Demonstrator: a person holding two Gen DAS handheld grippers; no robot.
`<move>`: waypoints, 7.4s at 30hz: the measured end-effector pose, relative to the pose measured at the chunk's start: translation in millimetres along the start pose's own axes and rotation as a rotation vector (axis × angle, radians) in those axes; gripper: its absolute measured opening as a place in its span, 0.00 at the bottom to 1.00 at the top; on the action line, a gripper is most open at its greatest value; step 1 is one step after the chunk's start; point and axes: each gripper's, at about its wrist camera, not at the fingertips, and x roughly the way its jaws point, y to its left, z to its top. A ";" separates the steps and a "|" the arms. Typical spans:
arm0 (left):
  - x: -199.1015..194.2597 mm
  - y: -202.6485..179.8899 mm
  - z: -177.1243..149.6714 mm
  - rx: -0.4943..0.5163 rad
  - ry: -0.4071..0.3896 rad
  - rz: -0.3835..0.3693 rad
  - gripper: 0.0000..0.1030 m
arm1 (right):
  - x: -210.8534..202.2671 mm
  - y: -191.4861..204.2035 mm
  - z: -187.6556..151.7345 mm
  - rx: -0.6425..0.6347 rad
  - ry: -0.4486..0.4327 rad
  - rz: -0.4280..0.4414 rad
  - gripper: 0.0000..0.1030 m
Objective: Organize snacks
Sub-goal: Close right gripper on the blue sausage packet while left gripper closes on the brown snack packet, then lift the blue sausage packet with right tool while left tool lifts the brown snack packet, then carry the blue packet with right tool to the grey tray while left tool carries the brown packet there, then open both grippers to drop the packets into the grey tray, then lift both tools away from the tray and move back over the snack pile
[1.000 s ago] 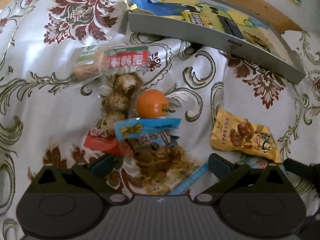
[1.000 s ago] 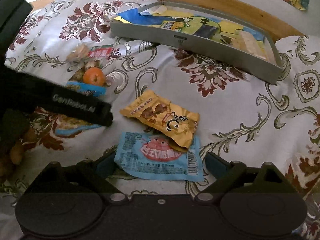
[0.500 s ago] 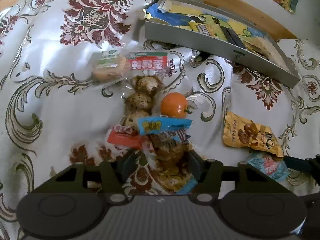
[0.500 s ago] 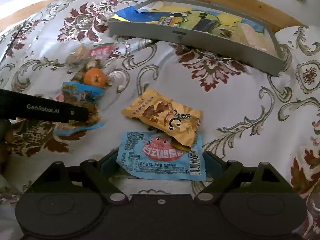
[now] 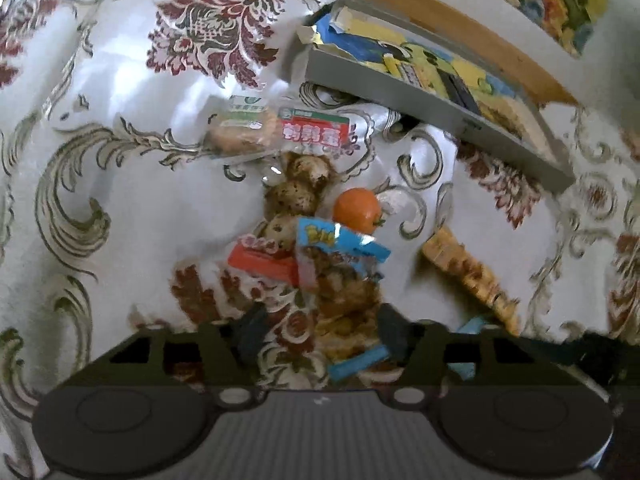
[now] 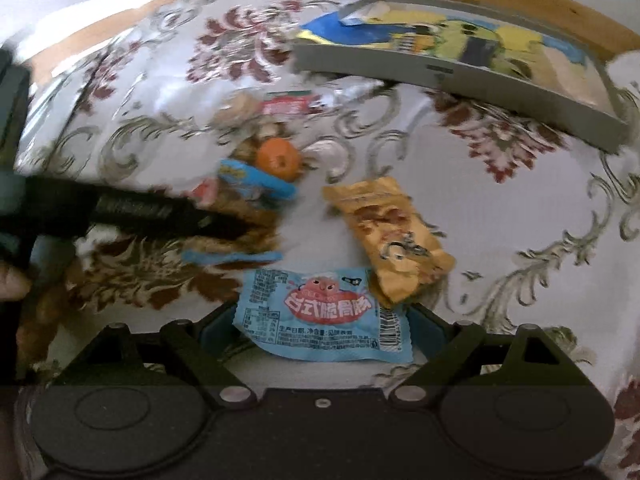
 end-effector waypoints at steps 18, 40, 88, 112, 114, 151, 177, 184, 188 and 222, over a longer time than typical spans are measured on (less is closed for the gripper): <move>26.9 -29.8 13.9 0.067 0.055 0.189 0.50 | 4.9 3.7 -0.9 -0.028 -0.004 -0.050 0.88; -21.2 8.6 -16.2 -0.019 -0.002 -0.006 0.24 | -4.9 21.5 -5.1 -0.040 0.025 -0.067 0.87; -69.8 -1.9 -21.4 0.055 -0.151 -0.044 0.17 | -22.5 71.9 -21.3 -0.470 -0.149 -0.360 0.80; -48.0 -54.5 93.7 0.140 -0.314 -0.091 0.17 | -29.6 17.7 58.9 -0.383 -0.511 -0.583 0.80; -41.2 -59.3 109.2 0.138 -0.325 -0.092 0.17 | -26.0 6.6 75.9 -0.354 -0.539 -0.585 0.80; 91.5 -59.4 185.4 0.020 -0.223 0.072 0.21 | 70.4 -86.7 132.8 0.022 -0.580 -0.408 0.83; 4.2 -75.0 179.2 0.035 -0.405 0.140 0.99 | -16.9 -78.8 144.4 0.110 -0.688 -0.473 0.99; -45.2 -69.2 168.5 0.040 -0.472 0.133 0.99 | -65.7 -58.0 145.3 0.135 -0.743 -0.479 0.99; -68.6 -64.0 156.9 0.039 -0.503 0.127 1.00 | -87.1 -43.5 139.6 0.146 -0.757 -0.476 0.99; -150.6 -8.7 25.6 0.078 -0.557 0.105 1.00 | -148.2 59.4 22.9 0.243 -0.760 -0.534 0.99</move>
